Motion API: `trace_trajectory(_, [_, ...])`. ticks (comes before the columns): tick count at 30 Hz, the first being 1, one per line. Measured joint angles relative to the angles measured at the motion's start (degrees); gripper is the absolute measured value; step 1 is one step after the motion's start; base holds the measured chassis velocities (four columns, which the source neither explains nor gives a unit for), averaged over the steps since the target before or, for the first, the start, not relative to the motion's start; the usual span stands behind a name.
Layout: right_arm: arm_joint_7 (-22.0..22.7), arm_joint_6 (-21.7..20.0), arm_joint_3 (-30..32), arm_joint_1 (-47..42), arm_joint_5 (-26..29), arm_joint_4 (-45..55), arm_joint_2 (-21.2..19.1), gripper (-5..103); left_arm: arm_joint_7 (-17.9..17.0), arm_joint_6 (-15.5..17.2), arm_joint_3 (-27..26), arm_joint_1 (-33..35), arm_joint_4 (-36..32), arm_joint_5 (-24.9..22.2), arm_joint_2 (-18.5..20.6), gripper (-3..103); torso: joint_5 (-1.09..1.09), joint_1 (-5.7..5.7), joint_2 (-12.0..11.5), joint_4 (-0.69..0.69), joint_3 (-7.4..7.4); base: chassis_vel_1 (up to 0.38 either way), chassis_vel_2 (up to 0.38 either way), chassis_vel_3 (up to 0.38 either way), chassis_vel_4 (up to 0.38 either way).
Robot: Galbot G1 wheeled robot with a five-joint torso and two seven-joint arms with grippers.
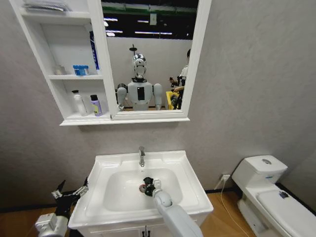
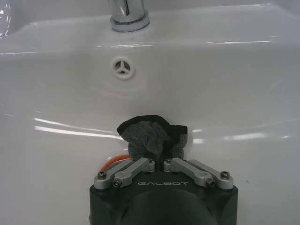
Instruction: Move facial cleanser and shampoo from washbasin to cabinet, then wipe washbasin with towel.
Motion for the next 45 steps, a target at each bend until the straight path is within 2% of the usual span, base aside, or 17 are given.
trace_trajectory(9, [-1.43, 1.38, -0.45, 0.85, -0.68, -3.32, 3.95, 4, 0.0, 0.0, 0.0, 0.0, -0.01, 0.0, 0.0, 100, 0.0, 0.0, 0.0, 0.01, 0.01, 0.0, 0.0, 0.0, 0.0])
trace_trajectory(19, [-1.94, 1.95, 0.71, 1.46, -1.41, -4.73, 4.17, 4, 0.0, 0.0, 0.0, 0.0, 0.0, 0.0, 0.0, 100, 0.02, 0.0, 0.0, 0.03, 0.01, 0.0, 0.0, 0.0, 0.0])
trace_trajectory(29, [-0.96, 0.45, 2.92, -0.37, -1.51, 0.44, -1.45, 4, -0.01, 0.0, 0.0, 0.0, 0.0, 0.0, 0.0, 100, 0.02, 0.0, 0.0, 0.01, 0.0, 0.0, 0.0, 0.0, 0.0])
trace_trajectory(32, [-1.05, 0.48, 3.02, -0.34, -1.63, 0.5, -1.68, 4, 0.0, 0.0, 0.0, 0.0, 0.0, 0.0, 0.0, 100, 0.01, 0.0, 0.0, 0.01, 0.0, 0.0, 0.0, 0.0, 0.0])
trace_trajectory(37, [-1.33, 1.06, 3.04, -0.12, -2.17, -0.76, -0.44, 4, 0.0, 0.0, 0.0, 0.0, 0.0, 0.0, 0.0, 100, -0.02, -0.01, 0.0, -0.03, 0.0, 0.0, 0.0, 0.0, 0.0])
trace_trajectory(40, [-2.77, 1.93, 2.58, 0.34, -3.81, -3.18, 2.83, 4, 0.0, 0.0, 0.0, 0.0, -0.01, 0.0, 0.0, 100, 0.0, 0.0, 0.0, -0.01, 0.01, 0.0, 0.0, 0.0, 0.0])
trace_trajectory(45, [-3.21, 2.89, 2.04, 0.9, -5.05, -4.84, 4.01, 4, 0.0, 0.0, 0.0, 0.0, 0.0, 0.0, 0.0, 100, 0.0, 0.0, 0.0, 0.01, 0.01, 0.0, 0.0, 0.0, 0.0])
